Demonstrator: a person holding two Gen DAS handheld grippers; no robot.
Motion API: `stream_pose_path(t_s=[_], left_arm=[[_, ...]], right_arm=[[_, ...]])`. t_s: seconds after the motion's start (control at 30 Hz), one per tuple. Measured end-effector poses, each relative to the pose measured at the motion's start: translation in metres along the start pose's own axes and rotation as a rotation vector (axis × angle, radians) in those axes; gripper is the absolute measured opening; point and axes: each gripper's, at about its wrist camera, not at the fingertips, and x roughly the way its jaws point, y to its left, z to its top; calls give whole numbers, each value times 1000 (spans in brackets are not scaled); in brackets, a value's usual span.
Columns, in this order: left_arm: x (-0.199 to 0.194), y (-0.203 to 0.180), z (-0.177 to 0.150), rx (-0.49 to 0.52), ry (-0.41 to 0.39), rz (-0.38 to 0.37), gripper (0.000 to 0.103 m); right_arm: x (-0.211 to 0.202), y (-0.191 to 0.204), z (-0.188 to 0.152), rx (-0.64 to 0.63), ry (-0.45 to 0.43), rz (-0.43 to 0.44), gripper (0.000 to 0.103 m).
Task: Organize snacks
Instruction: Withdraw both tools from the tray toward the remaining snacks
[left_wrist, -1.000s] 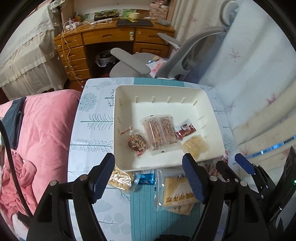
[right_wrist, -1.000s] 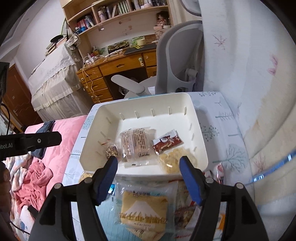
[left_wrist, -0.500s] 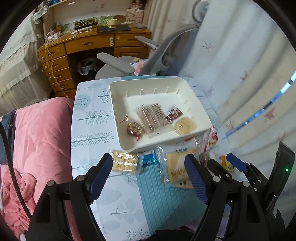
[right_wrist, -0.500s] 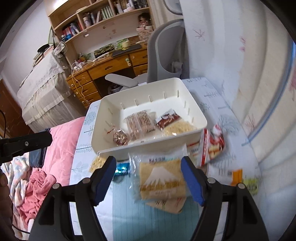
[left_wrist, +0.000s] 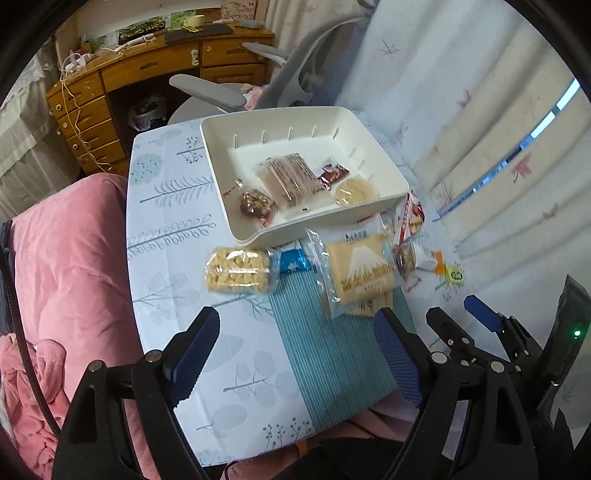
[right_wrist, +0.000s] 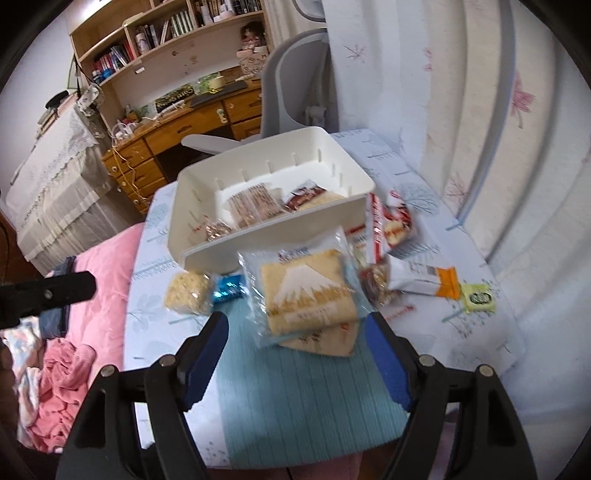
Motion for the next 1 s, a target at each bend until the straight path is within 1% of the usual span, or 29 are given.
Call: stream_pose_path(t_s=[0.17, 0.3, 0.4, 0.47, 0.7, 0.8, 0.9, 0.97, 1.0], left_arm=[[8, -8, -2, 3, 29, 16, 84], [18, -17, -2, -30, 51, 24, 85], [30, -28, -2, -71, 82, 34, 84], [39, -37, 0, -103, 101, 44, 85], [73, -70, 13, -189, 152, 96, 86], [89, -82, 19, -228, 181, 114, 86], [106, -93, 26, -265, 193, 123, 87], [118, -100, 30, -294, 198, 135, 93], [124, -102, 32, -306, 200, 134, 94]], right_arm=[[3, -9, -14, -64, 14, -50, 77], [5, -25, -20, -104, 27, -66, 77], [8, -41, -22, -127, 39, -77, 77], [12, -55, -22, -147, 57, -87, 77], [26, -110, -13, -195, 118, -82, 77], [39, -134, -9, -229, 161, -99, 77], [51, -162, -1, -249, 198, -91, 77], [58, -176, 4, -253, 221, -81, 77], [63, -184, 7, -257, 235, -74, 77]])
